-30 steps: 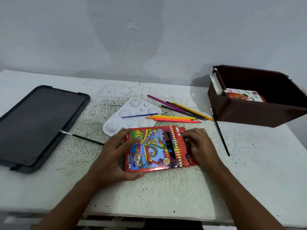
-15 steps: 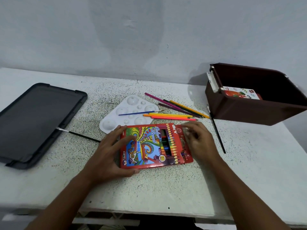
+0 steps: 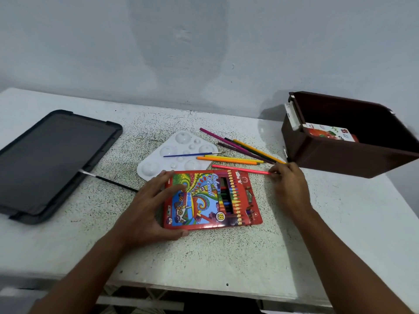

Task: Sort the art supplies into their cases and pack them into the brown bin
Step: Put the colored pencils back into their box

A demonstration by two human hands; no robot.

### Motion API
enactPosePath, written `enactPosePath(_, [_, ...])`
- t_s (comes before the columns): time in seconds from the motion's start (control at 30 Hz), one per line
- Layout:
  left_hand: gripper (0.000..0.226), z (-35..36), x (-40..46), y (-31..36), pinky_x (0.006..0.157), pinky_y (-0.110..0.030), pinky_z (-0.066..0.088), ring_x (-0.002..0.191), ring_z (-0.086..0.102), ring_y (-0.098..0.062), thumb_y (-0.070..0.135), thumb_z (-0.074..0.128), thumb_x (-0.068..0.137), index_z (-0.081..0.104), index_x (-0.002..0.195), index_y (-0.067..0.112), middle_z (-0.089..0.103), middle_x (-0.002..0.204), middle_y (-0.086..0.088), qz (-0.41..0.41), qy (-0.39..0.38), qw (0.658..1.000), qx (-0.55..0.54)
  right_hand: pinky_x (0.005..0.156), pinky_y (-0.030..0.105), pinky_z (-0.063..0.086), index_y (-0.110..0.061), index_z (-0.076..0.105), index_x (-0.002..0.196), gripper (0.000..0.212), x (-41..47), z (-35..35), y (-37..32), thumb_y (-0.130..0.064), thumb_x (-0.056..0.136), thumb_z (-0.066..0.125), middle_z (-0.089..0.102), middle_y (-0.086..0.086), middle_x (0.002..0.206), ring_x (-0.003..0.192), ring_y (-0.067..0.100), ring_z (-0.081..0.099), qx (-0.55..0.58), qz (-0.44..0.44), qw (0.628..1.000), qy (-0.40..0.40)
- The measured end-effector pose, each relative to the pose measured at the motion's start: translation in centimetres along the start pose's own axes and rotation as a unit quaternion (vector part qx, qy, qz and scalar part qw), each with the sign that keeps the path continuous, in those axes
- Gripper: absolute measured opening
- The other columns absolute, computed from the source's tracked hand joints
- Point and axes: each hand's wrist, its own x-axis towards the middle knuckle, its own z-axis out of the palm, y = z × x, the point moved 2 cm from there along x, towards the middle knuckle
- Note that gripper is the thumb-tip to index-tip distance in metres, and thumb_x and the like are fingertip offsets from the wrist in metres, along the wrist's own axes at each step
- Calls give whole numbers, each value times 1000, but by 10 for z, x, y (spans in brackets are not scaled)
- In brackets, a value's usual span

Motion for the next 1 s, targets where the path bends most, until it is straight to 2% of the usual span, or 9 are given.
enactPosePath(0.17, [92,0,-1,-1,109,-49,32,144,21,-18,75,71,56,42,136,38,27,153,3,-3,-4,1000,0,68,32,38,-9,72,96,13,-6,-36,33,-4,87,64,54,10,90,87,34,55,-24,-1,998,55])
enactPosePath(0.43, [93,0,0,-1,111,-46,29,144,21,-17,74,71,56,42,137,37,27,154,3,-1,-2,1000,1,75,38,44,-10,73,91,14,-15,-51,63,0,82,68,65,12,90,87,37,57,-65,-35,997,38])
enactPosePath(0.57, [94,1,0,-2,111,-48,30,144,21,-19,73,73,56,40,137,39,27,154,2,-4,-6,1000,-4,77,38,44,-10,74,93,21,-14,-34,37,5,79,69,66,10,90,87,36,57,-21,-90,996,5])
enactPosePath(0.7, [94,1,0,-2,111,-48,30,144,21,-19,71,74,56,41,137,37,27,154,2,-6,-7,1000,-5,75,30,40,-14,72,93,16,-17,-14,-4,-1,84,68,66,1,89,88,21,54,56,-136,988,-56])
enactPosePath(0.87, [94,0,0,0,112,-46,29,144,22,-19,71,75,55,44,137,35,29,153,1,-6,-4,1000,-5,77,10,35,-19,74,95,20,-22,8,-28,-4,88,63,65,-10,90,92,13,50,140,-130,977,-95])
enactPosePath(1.0, [94,0,-1,0,111,-42,28,144,21,-17,72,73,56,45,137,34,28,153,1,-8,-7,1000,1,79,14,33,-19,75,97,17,-20,16,-30,-10,90,63,64,-6,95,98,15,47,148,-103,975,-128])
